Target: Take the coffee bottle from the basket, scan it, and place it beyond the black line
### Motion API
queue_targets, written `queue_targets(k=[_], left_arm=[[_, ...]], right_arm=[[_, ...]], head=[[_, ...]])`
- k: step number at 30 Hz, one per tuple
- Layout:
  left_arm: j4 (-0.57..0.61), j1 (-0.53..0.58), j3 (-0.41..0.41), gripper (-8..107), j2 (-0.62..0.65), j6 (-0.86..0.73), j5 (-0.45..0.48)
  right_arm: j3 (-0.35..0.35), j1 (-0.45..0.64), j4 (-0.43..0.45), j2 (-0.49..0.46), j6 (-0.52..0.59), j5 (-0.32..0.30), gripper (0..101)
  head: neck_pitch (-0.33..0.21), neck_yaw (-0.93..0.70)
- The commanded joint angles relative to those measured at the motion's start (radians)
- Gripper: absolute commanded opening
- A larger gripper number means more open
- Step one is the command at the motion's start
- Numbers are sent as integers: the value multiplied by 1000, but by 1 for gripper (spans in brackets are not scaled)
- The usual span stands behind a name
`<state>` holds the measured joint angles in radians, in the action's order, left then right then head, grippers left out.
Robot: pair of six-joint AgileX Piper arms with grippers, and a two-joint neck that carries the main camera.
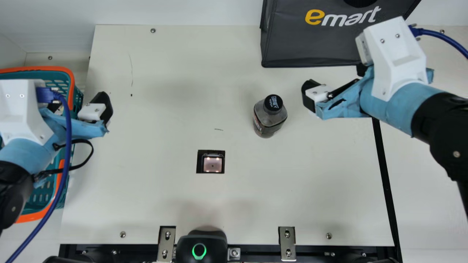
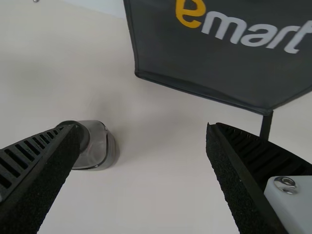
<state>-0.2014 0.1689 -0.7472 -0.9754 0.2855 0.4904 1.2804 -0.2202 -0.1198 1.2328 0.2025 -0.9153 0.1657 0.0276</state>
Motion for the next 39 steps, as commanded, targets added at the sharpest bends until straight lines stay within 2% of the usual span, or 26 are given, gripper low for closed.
queue_targets(k=[1,26,39], left_arm=[[0,0,0,90,0,0,0],[0,0,0,90,0,0,0],[0,0,0,90,0,0,0]], right_arm=[[-4,-16,5,7,-5,4,91],[-61,-220,48,94,-104,95,91],[-97,-274,81,154,-149,140,91]], head=[[-27,0],[-27,0],[-27,0]])
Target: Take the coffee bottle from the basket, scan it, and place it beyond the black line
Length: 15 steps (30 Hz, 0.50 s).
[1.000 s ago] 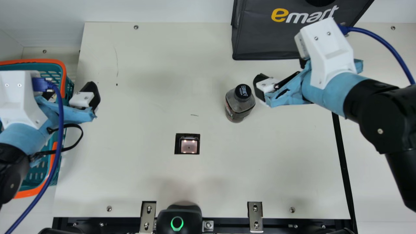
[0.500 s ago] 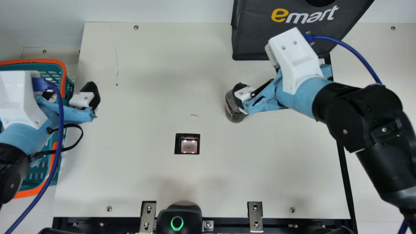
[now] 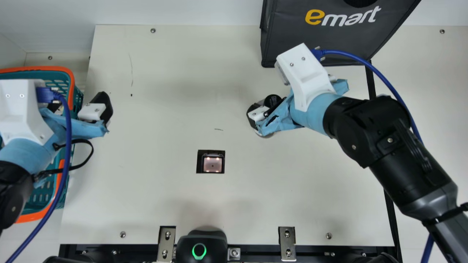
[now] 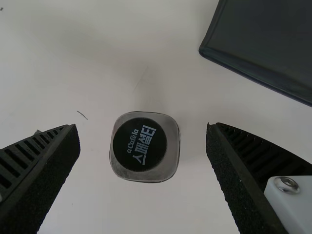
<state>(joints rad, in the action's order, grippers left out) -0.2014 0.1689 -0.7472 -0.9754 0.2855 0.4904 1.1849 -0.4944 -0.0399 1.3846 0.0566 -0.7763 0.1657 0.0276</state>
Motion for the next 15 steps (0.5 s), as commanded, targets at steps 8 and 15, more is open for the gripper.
queue_targets(k=[8,15], left_arm=[[0,0,0,90,0,0,0],[0,0,0,90,0,0,0]], right_arm=[[-22,-8,6,32,-18,23,91],[-25,-15,10,50,-27,32,91]], head=[[-27,0],[-27,0]])
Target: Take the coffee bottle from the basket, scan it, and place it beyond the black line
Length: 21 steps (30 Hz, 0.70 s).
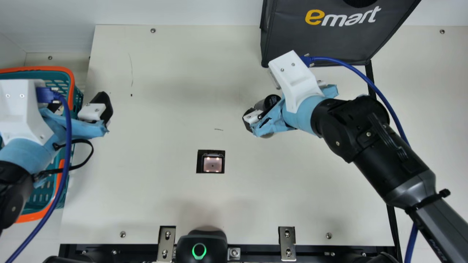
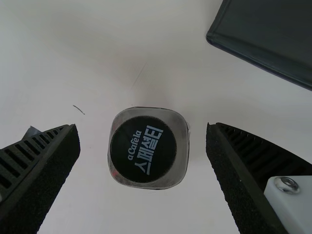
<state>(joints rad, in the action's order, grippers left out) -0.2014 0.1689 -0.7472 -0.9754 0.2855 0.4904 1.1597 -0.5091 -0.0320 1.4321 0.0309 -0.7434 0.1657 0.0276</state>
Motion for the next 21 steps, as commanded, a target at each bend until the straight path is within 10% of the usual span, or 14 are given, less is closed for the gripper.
queue_targets(k=[1,6,21], left_arm=[[0,0,0,90,0,0,0],[0,0,0,90,0,0,0],[0,0,0,90,0,0,0]], right_arm=[[1,-1,2,4,-2,0,91],[1,-4,4,15,-4,3,91],[12,-10,0,22,6,-25,0]], head=[[-27,0],[-27,0],[-27,0]])
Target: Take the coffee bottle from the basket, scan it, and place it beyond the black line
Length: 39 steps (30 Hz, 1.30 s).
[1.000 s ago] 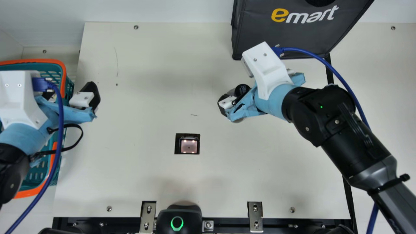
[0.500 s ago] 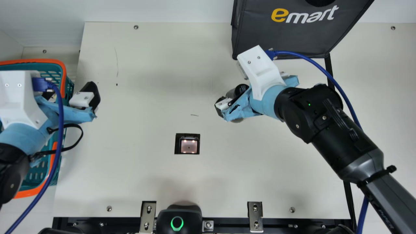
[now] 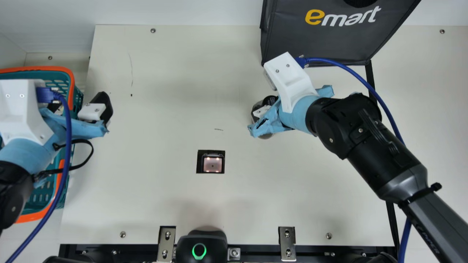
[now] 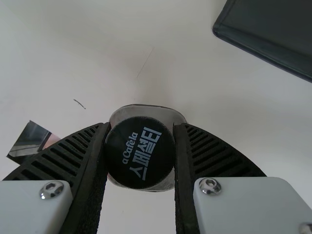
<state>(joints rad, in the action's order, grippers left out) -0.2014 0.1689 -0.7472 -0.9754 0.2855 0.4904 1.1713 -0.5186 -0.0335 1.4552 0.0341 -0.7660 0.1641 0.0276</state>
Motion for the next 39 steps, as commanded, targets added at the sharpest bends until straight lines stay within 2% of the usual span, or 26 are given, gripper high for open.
queue_targets(k=[1,8,23,39], left_arm=[[0,0,0,90,0,0,0],[0,0,0,90,0,0,0],[0,0,0,90,0,0,0],[0,0,0,90,0,0,0]], right_arm=[[2,0,2,-2,4,-5,0],[11,0,3,-9,10,-20,0],[63,54,24,-51,2,-68,0],[97,172,31,-101,-5,-129,0]], head=[[-26,0],[-26,0],[-26,349],[-26,349]])
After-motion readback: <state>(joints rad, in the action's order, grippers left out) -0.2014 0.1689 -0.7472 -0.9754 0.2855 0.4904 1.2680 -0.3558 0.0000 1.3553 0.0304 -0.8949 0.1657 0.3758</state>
